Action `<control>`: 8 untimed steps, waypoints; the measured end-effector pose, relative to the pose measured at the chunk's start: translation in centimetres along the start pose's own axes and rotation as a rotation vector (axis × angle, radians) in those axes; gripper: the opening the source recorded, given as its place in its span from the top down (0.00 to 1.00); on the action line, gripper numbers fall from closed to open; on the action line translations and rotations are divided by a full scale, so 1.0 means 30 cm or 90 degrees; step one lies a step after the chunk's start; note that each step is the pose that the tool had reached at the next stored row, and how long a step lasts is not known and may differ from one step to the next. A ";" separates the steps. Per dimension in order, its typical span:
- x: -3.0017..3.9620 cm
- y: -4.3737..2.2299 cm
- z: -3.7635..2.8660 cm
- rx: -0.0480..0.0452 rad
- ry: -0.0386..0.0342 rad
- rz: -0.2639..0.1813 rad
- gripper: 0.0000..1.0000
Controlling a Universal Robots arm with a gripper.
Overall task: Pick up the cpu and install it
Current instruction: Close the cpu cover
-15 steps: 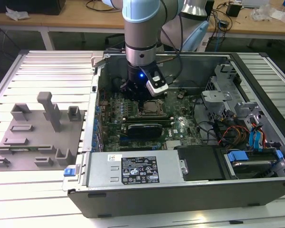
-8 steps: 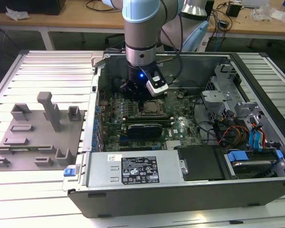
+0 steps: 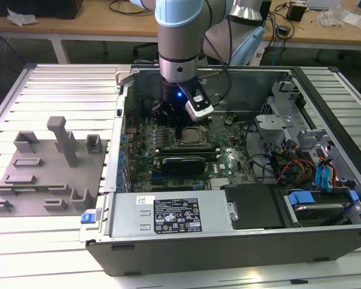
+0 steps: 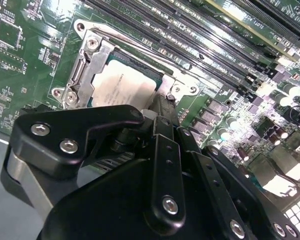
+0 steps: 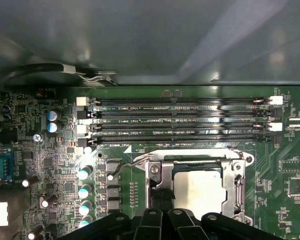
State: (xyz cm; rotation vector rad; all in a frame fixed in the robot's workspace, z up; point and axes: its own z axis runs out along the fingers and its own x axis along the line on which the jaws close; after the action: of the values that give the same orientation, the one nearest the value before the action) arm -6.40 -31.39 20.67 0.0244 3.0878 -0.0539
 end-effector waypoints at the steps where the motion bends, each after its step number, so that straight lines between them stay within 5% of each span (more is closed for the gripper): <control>1: 0.000 0.000 -0.002 0.0000 0.0000 0.000 0.89; 6: 0.000 0.000 -0.006 -0.0002 -0.0009 -0.004 0.89; 8: 0.000 0.000 -0.004 -0.0014 -0.0018 -0.027 0.89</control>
State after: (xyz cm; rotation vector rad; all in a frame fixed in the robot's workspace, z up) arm -6.40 -31.40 20.78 -0.0415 3.0855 -0.0523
